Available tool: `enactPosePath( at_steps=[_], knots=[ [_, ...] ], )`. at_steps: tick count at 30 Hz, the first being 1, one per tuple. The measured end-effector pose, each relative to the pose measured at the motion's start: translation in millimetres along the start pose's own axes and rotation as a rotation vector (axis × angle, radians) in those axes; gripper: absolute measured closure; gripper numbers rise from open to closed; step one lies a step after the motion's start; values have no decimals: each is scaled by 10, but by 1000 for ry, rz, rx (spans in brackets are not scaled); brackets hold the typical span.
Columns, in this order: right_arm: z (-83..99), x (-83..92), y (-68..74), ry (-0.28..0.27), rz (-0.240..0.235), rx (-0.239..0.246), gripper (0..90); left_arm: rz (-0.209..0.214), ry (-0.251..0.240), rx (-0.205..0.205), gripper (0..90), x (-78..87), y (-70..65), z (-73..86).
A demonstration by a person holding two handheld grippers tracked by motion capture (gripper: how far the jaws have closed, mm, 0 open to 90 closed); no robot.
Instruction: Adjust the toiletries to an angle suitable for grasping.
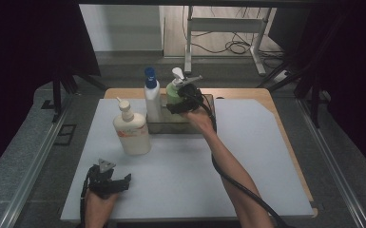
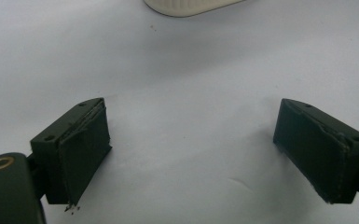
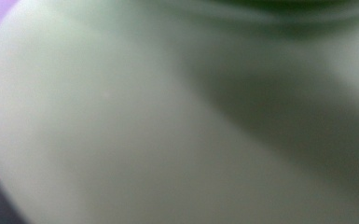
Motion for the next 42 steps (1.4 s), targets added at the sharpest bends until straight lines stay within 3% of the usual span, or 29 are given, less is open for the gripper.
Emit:
enactPosePath(
  at_steps=[14, 26, 34, 38, 42],
  knots=[
    [139, -126, 58, 30, -10, -3, 124, 0, 1, 0, 100, 1, 0, 1],
    [165, -131, 33, 45, -27, -26, 119, 0, 1, 0, 100, 1, 0, 1],
    [167, -139, 35, 28, -25, -42, 110, -1, 1, -1, 100, 1, 0, 1],
    [156, -145, 47, 11, -57, -66, 44, -1, 1, -1, 100, 1, 0, 1],
    [168, -131, 73, 17, -65, -43, 0, -1, 1, -1, 100, 1, 0, 1]
  ],
)
Point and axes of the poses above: each handheld gripper's, and its own axes: x roughly backward along the jaws, z roughly out of its underside, y roughly to its left, the point moved 9 cm from there along -x, roughly forward along the jaws, and after that the axes turned 13 degrees about x, right-handed, at the moved point
